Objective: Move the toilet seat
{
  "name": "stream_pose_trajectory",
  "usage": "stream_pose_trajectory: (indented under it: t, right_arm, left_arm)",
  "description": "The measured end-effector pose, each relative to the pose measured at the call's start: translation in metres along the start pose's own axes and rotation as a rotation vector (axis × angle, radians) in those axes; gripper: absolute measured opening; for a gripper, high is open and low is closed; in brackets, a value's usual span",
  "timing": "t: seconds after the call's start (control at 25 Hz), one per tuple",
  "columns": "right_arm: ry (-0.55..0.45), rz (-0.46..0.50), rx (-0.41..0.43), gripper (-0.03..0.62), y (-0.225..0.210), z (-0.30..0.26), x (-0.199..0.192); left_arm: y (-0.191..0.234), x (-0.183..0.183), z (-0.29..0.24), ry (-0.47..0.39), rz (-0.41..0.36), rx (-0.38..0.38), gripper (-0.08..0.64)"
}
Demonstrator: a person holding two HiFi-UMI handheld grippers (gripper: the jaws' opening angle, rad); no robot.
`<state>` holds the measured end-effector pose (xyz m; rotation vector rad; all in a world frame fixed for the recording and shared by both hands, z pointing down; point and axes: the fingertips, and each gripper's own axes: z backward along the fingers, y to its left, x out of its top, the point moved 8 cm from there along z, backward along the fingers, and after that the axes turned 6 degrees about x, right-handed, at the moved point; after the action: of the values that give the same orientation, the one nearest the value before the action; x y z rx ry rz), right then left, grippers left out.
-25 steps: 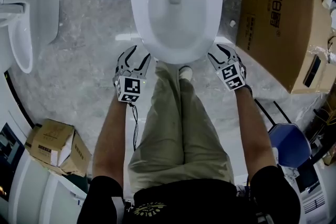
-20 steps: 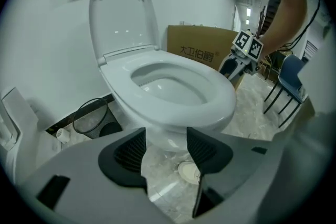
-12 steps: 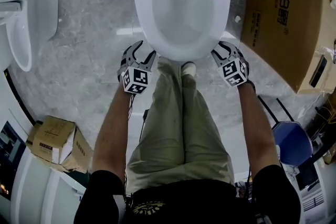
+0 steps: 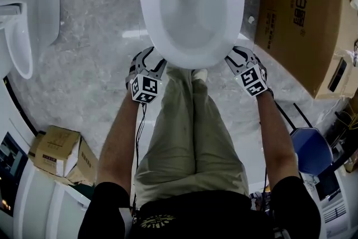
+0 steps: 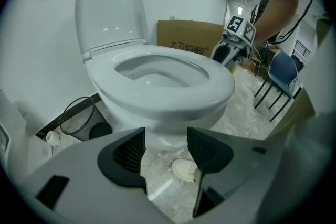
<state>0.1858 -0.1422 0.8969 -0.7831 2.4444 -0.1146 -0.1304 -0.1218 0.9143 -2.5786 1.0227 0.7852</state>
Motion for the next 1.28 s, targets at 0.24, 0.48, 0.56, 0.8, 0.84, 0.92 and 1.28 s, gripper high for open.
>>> stream_pose_trajectory:
  t: [0.24,0.48,0.56,0.8,0.84,0.92,1.28]
  right_arm:
    - [-0.015,-0.004,0.005,0.160,0.002,0.017,0.010]
    - [-0.048,-0.051,0.023,0.153,0.008,0.039,0.020]
    - [-0.063,-0.073,0.029,0.151,0.009,0.048,0.026]
    - [-0.067,-0.099,0.054,0.147,0.010,0.073,0.044]
    - [-0.066,-0.101,0.060,0.147,0.010,0.077,0.047]
    - [-0.069,-0.105,0.069,0.147,0.009,0.083,0.052]
    - [-0.116,-0.141,0.091,0.147,0.005,0.119,0.081]
  left_arm:
    - [-0.002,0.022,0.010,-0.020,0.001,0.008,0.238]
    - [0.002,0.040,0.033,0.005,0.017,-0.011,0.238]
    - [0.004,0.047,0.041,-0.004,0.017,-0.006,0.238]
    - [0.008,0.066,0.061,-0.010,0.074,0.014,0.236]
    - [0.009,0.069,0.064,-0.008,0.081,0.017,0.236]
    - [0.011,0.075,0.069,-0.005,0.093,0.018,0.236]
    - [0.024,0.108,0.097,-0.017,0.130,0.039,0.233]
